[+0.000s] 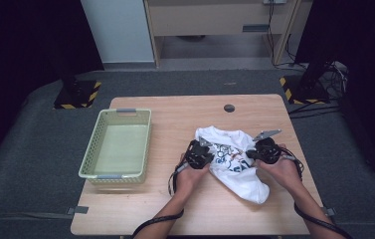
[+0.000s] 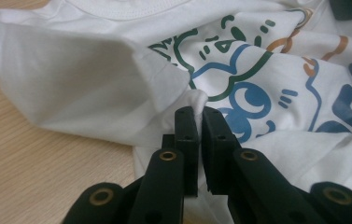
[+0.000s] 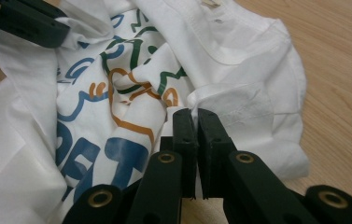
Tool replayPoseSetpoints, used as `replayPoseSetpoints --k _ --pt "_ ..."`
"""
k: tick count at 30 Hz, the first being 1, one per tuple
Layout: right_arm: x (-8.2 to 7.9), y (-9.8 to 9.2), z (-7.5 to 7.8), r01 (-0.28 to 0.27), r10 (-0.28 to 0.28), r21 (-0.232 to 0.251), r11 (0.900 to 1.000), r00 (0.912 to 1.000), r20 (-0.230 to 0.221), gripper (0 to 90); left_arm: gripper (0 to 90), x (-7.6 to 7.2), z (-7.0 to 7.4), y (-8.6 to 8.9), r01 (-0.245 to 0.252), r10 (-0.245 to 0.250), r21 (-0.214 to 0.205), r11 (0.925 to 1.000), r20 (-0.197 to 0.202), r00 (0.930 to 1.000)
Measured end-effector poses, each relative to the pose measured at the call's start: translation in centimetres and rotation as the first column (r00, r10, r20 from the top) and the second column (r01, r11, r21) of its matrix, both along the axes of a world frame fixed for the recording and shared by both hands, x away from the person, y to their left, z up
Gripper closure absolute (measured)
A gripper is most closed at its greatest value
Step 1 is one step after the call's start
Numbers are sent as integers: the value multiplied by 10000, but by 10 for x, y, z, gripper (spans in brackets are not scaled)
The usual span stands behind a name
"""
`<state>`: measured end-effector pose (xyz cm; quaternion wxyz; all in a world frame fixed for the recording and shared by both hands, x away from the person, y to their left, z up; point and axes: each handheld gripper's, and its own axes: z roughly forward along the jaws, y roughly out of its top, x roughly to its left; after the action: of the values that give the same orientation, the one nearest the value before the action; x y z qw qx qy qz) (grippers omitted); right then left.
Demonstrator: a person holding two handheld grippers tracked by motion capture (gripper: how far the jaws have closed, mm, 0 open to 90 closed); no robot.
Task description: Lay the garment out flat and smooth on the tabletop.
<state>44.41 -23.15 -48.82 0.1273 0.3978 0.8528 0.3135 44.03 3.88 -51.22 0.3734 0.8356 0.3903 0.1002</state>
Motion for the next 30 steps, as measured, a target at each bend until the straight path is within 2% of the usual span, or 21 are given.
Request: replayPoseSetpoints --k 3,4,5,8,9,12,17,21,24,26,30 --pt "-1 -8 3 167 -168 150 9997 9998 61 870 861 -4 6 15 -287 299 -600 9978 189 9994" --pt "-1 -8 3 167 -168 150 9997 9998 61 870 861 -4 6 15 -287 299 -600 9978 189 9994" --pt "-1 -16 5 383 -387 325 9987 9992 136 870 860 -6 8 26 -565 584 -983 9936 163 9982" --pt "-1 -22 7 538 -548 420 9977 9982 223 870 860 -6 8 34 -809 837 -964 9920 255 9962" --pt "-2 -31 8 756 -768 500 9959 9968 213 871 860 -5 7 39 -1045 1067 -983 9897 170 9942" --pt "-2 -41 9 998 -1011 570 9934 9946 216 871 860 -3 2 46 -1303 1305 -983 9866 -44 9914" --pt "-4 -59 6 1335 -1350 749 9882 9907 151 871 860 -2 -5 48 -1435 1421 -563 9880 -286 9894" --pt "-5 -64 5 1431 -1451 853 9860 9893 179 870 860 -5 -4 52 -1604 1574 -901 9829 -396 9868" --pt "-5 -65 5 1462 -1478 841 9857 9889 132 870 860 -10 4 53 -1527 1525 -1111 9820 -102 9883" --pt "-5 -66 5 1448 -1464 821 9860 9891 142 870 858 -12 7 55 -1548 1550 -1269 9798 -85 9879" --pt "-5 -68 5 1478 -1498 881 9851 9886 165 870 831 -17 8 61 -1797 1797 -1566 9712 -145 9836"
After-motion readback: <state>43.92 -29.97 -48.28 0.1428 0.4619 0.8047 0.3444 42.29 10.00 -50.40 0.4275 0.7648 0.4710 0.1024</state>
